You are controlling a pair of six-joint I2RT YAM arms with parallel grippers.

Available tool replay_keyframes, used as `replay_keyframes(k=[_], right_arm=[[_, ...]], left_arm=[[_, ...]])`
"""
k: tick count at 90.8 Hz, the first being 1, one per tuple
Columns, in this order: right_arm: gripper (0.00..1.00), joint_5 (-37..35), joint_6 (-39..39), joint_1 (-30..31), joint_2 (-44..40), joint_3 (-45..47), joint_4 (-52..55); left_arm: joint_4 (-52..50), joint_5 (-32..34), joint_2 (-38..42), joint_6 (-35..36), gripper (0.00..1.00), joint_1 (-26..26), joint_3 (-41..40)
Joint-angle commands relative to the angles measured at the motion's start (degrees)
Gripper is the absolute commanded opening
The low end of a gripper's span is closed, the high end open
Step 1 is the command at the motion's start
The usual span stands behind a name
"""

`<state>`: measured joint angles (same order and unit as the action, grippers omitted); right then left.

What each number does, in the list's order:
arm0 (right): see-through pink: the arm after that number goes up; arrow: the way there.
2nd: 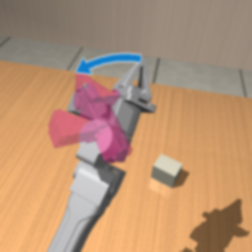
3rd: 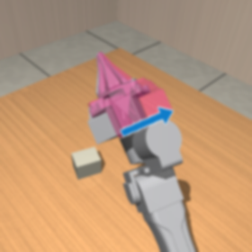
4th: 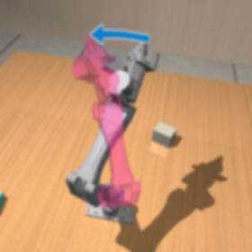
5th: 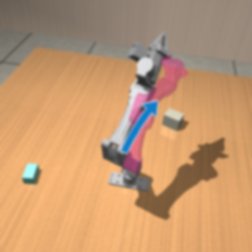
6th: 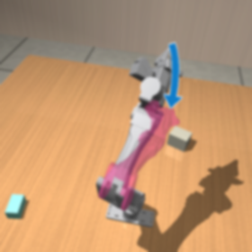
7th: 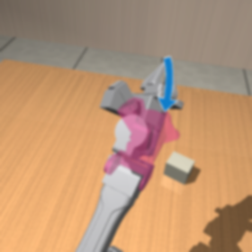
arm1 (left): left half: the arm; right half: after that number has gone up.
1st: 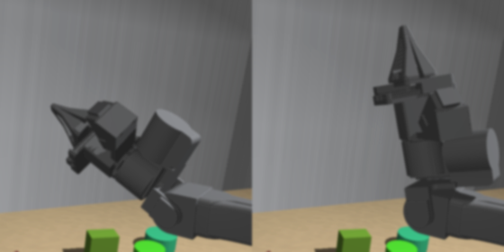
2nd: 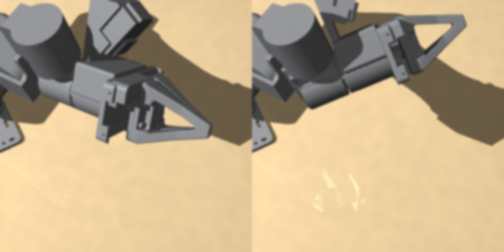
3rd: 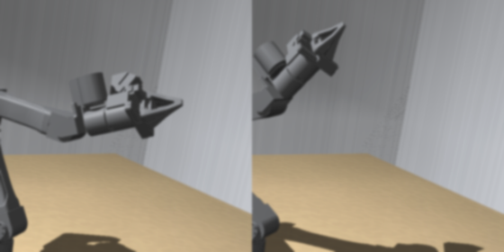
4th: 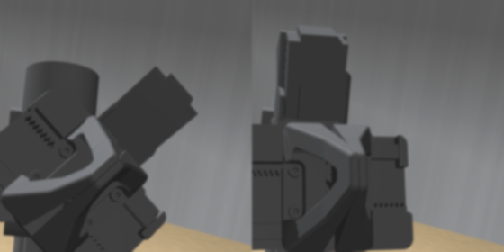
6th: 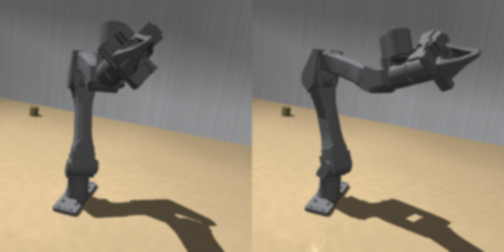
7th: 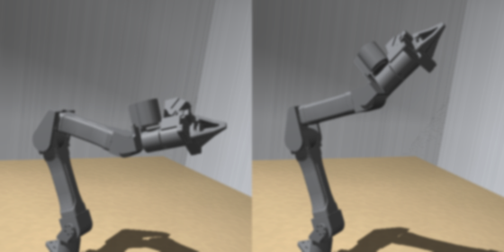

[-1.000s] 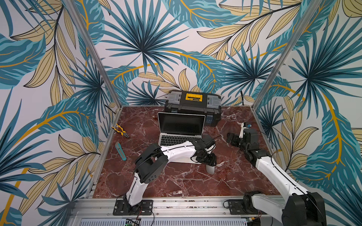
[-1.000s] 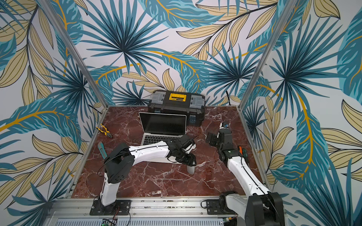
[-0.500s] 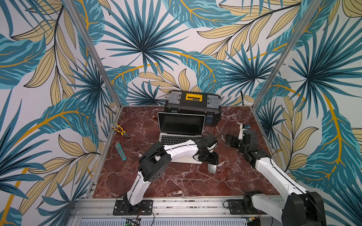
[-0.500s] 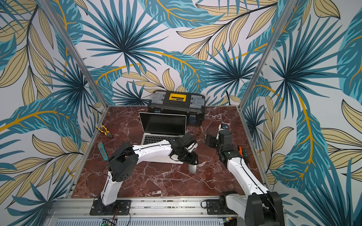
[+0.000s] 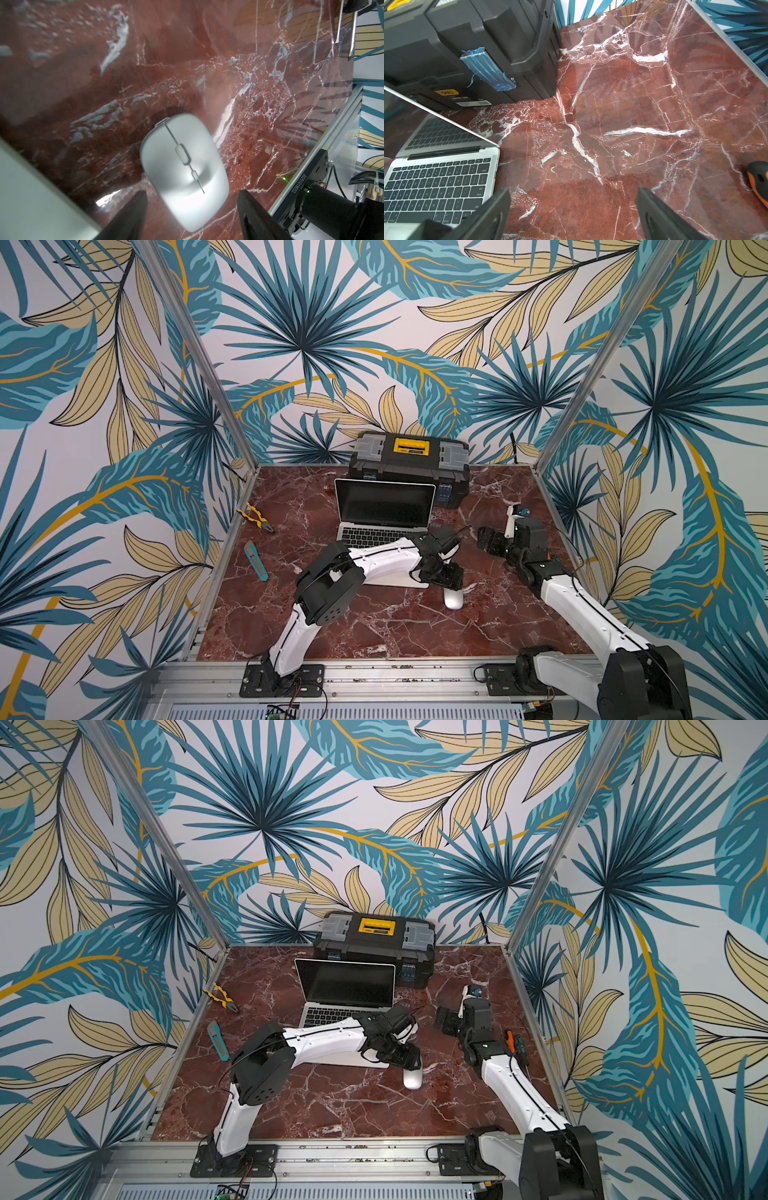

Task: Remove the wireless mouse receiver from the laptop
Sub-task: Place the mouse at the center of the board, then reset both arms

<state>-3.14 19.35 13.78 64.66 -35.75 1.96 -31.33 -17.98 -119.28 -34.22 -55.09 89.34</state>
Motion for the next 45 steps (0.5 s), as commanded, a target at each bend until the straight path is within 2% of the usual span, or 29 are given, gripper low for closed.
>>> replay_keyframes(k=[1, 6, 15, 19, 26, 29, 31, 34, 38, 45], right_arm=[[0.99, 0.02, 0.49, -0.25, 0.40, 1.55, -0.59], [0.99, -0.22, 0.40, -0.34, 0.16, 1.56, -0.47], [0.99, -1.12, -0.72, -0.33, -1.15, 2.05, -1.52], [0.99, -1.55, -1.88, -0.33, -2.05, 2.54, -2.72], [0.99, -3.98, -3.24, -0.44, -4.69, 4.83, -6.63], [0.99, -6.44, -3.39, -0.42, -6.00, 6.48, -8.76], [0.99, -7.89, -3.83, -0.42, -6.89, 7.64, -10.12], [0.99, -10.42, -4.80, -0.52, -8.06, 9.02, -12.27], [0.99, -13.78, -6.05, -0.59, -9.08, 11.40, -16.00], [0.99, -19.17, -7.89, -0.73, -10.14, 16.38, -23.99]], left_arm=[[5.86, 5.14, 11.94, 2.75, 0.73, 0.03, -3.61], [8.14, 8.49, 18.12, 4.89, 0.74, 0.46, -7.91], [11.02, 15.38, 31.73, 10.30, 0.87, 3.05, -17.30], [11.96, 18.41, 37.48, 12.15, 0.88, 5.40, -22.05], [13.99, 23.08, 52.07, 14.52, 0.89, 11.60, -31.64], [14.43, 28.54, 58.13, 15.65, 0.90, 13.86, -35.84], [14.78, 32.68, 61.57, 17.73, 0.94, 14.68, -38.41], [14.88, 39.03, 67.56, 20.96, 0.99, 15.12, -42.00], [14.88, 47.60, 73.47, 26.38, 1.00, 15.35, -46.19], [15.73, 55.29, 80.75, 31.42, 1.00, 17.48, -52.38]])
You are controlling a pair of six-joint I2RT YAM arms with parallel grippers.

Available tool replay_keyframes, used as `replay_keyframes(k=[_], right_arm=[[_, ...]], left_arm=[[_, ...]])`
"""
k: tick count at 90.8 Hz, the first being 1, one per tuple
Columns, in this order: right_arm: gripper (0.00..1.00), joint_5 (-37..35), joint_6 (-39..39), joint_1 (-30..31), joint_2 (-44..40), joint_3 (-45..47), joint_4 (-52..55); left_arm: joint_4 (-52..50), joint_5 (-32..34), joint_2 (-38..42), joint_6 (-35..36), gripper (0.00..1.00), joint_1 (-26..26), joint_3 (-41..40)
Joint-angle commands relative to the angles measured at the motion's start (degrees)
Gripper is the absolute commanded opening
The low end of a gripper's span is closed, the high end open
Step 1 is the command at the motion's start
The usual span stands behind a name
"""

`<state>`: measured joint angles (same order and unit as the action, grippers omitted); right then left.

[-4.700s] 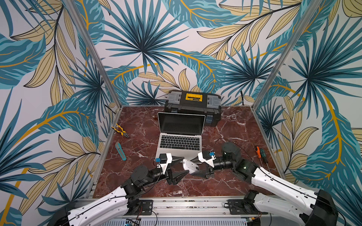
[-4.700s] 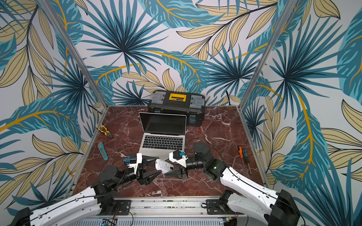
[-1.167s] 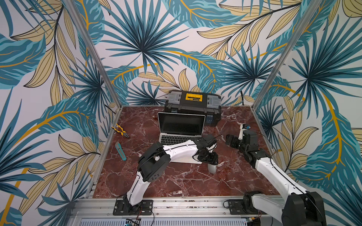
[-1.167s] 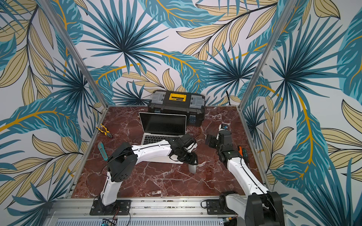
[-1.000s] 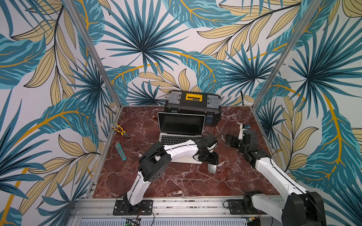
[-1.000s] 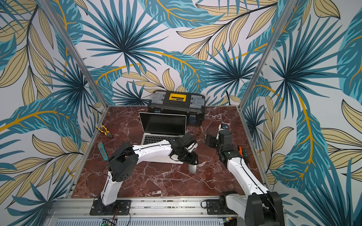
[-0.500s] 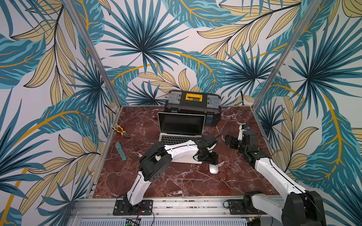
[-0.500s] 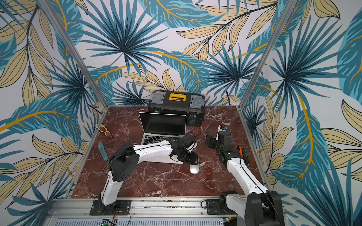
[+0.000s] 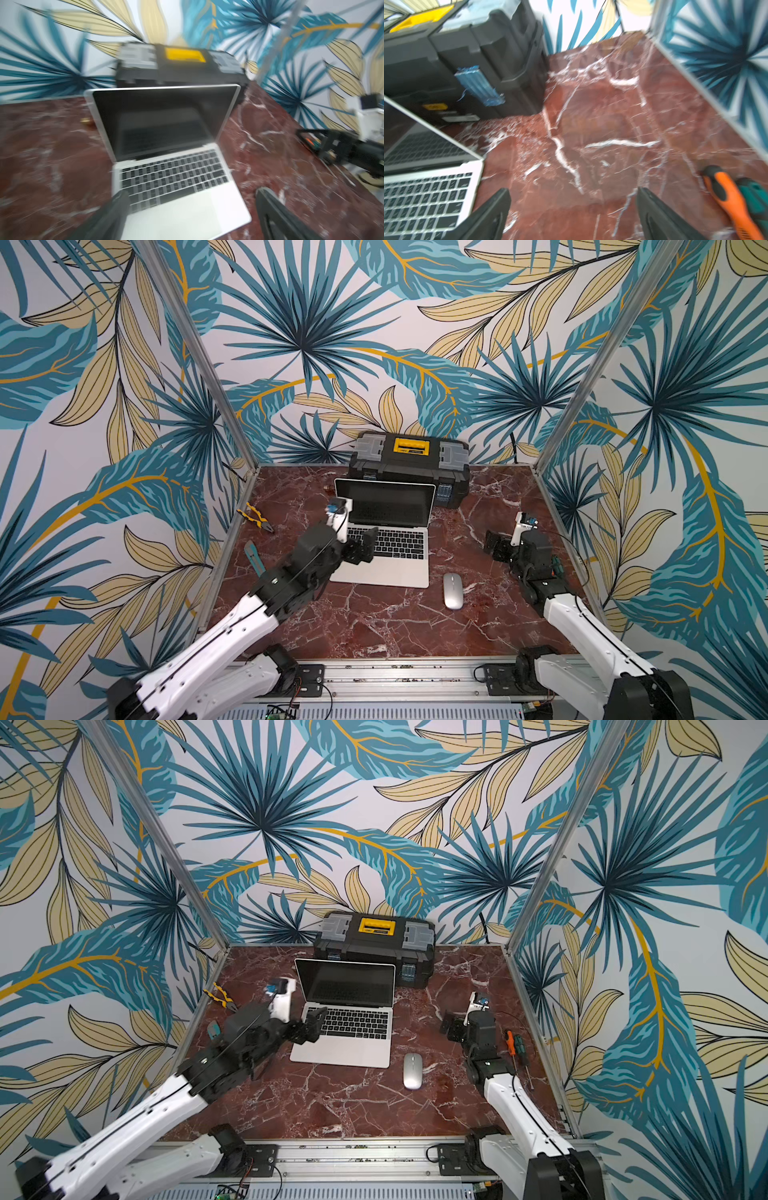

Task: Remove the wireless mouse receiver from the laptop
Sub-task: Reset both arms

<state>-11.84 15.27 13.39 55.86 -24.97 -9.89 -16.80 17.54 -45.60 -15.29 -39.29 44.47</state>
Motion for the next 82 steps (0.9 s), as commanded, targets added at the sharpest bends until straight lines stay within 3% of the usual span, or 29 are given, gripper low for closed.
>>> replay_keyframes(k=[1, 12, 20, 26, 40, 47, 53, 58, 61, 63, 69, 82], right_arm=[[0.99, -11.01, -4.09, -0.40, -1.43, 6.19, -13.21], [0.99, -16.48, -6.93, -0.77, 1.76, 12.32, -27.56], [0.99, -18.58, -7.86, -1.49, 8.57, 14.68, -37.84], [0.99, -19.26, -9.03, -1.73, 13.21, 12.54, -39.83], [0.99, -15.45, -15.09, -3.33, 21.01, 16.56, -65.28], [0.99, -7.51, -15.97, -6.46, 28.92, 20.04, -79.45], [0.99, -2.96, -17.15, -7.30, 33.64, 21.30, -88.21], [0.99, -2.26, -16.83, -7.45, 32.91, 20.74, -85.75], [0.99, -0.96, -16.46, -7.91, 31.92, 19.32, -81.46], [0.99, 0.44, -16.31, -8.52, 31.94, 18.00, -79.26], [0.99, 1.70, -14.97, -10.22, 31.82, 14.65, -72.84], [0.99, 0.49, -12.15, -11.63, 31.44, 13.99, -69.94]], left_arm=[[2.23, 20.28, 7.84, 13.14, 1.00, 1.98, -8.59], [16.43, 21.22, 12.86, 17.62, 1.00, 6.73, -20.65], [31.60, 17.62, 9.63, 16.97, 1.00, 13.60, -29.84], [39.99, 12.79, 3.41, 16.19, 1.00, 19.67, -33.50], [60.41, 7.35, -17.74, 21.16, 1.00, 28.88, -33.35], [65.33, 1.13, -25.59, 21.87, 1.00, 32.02, -30.45], [67.66, -3.57, -33.27, 17.40, 1.00, 36.00, -26.31], [67.86, -11.43, -39.03, 16.00, 1.00, 38.42, -24.30], [78.99, -14.27, -45.13, 17.19, 1.00, 38.51, -25.47], [79.85, -15.93, -44.49, 17.57, 1.00, 38.54, -26.64], [70.12, -16.19, -40.83, 17.53, 1.00, 38.78, -24.78], [70.97, -16.84, -43.24, 17.90, 1.00, 38.69, -23.15]])
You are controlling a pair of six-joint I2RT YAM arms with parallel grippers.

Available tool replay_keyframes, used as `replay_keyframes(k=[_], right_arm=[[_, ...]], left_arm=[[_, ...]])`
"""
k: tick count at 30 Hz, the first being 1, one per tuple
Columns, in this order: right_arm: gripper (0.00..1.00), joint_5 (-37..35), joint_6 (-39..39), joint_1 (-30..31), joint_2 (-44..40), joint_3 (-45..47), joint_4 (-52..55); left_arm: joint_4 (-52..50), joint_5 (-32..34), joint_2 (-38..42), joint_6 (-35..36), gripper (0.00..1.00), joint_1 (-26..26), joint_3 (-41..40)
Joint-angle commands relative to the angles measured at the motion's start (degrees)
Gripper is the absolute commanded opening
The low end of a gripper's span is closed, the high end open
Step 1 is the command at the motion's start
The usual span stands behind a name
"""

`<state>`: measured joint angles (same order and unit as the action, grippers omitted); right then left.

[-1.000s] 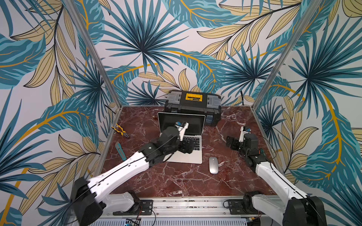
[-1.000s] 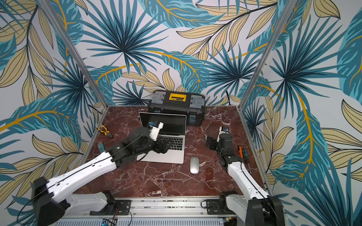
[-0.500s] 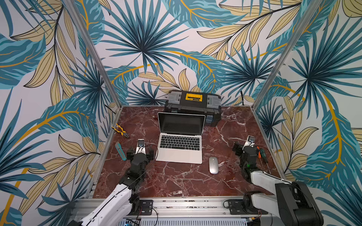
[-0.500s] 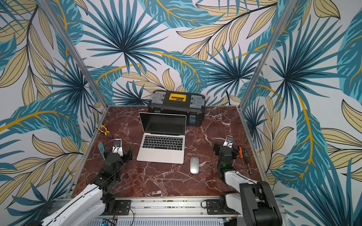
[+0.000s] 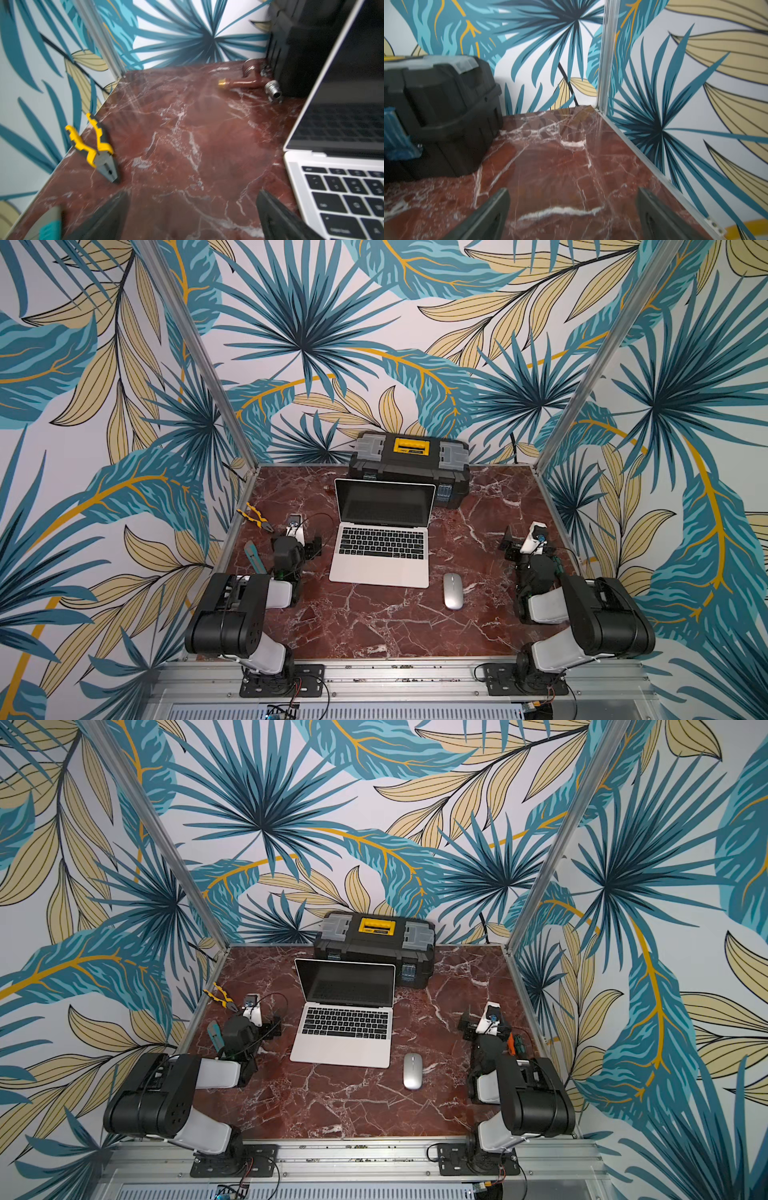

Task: Remove the wireless mouse receiver from the laptop
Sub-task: Reset both arms

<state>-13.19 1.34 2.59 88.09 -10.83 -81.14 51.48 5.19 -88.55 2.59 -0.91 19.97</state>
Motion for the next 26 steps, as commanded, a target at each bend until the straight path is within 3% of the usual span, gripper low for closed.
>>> replay_keyframes(k=[1, 23, 26], right_arm=[[0.99, 1.85, 1.71, -0.88, -0.77, -0.15, 1.24], [0.99, 1.94, 1.47, -0.83, -0.85, 0.02, 1.05], [0.99, 1.94, 1.49, -0.83, -0.91, 0.02, 1.05]], left_arm=[[2.63, -4.45, -0.25, 0.08, 1.00, 0.26, 1.37], [2.50, -4.24, -0.75, 1.67, 1.00, -0.90, 1.94], [3.56, -1.72, -0.83, 2.73, 1.00, -2.33, 1.39]])
